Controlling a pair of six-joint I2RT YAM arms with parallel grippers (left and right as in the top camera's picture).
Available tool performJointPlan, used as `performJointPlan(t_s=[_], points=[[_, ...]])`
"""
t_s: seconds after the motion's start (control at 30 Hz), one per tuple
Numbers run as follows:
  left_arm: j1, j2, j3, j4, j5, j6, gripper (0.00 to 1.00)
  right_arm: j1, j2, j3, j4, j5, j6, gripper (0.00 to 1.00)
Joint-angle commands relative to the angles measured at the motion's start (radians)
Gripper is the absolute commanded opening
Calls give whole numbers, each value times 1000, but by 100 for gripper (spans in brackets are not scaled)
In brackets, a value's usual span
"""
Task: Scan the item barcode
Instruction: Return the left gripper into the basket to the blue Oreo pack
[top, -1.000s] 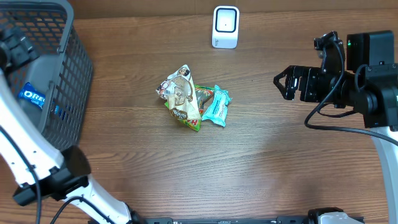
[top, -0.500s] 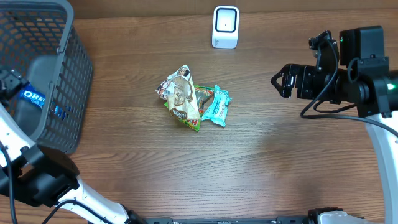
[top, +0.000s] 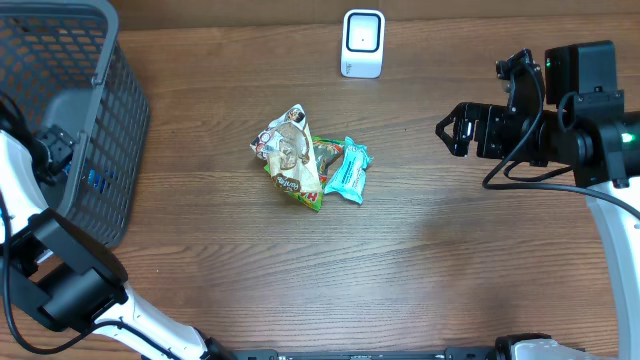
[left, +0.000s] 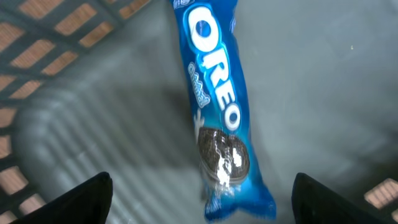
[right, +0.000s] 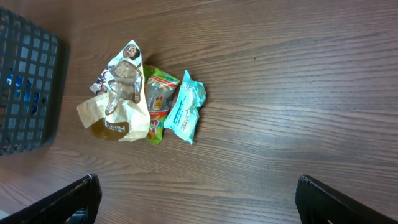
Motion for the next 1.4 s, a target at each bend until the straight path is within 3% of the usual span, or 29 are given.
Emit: performJointPlan(t_s=[0.0,0.53,0.67,0.77,0.83,0.9,1.13,1.37], points=[[-8,12,-77,56,30,-32,82,5,-3,20,1,1,0,100],[-16,17,-280,247,37,-40,79,5,-3,20,-26,1,3,100],[-26,17,-295,262,40,-40,65,5,-3,20,-29,1,3,100],[-34,17,-296,262,40,-40,40,5,-3,20,-32,1,3,100],[-36,17,-296,259,40,-40,16,5,-3,20,-32,1,3,100],[-37,17,-296,253,44,-48,4,5,-3,20,-31,1,3,100],[-37,15,-235,200,88,-55,4,5,-3,20,-31,1,3,100],[-38,15,58,-31,114,-54,4,5,-3,20,-30,2,3,100]])
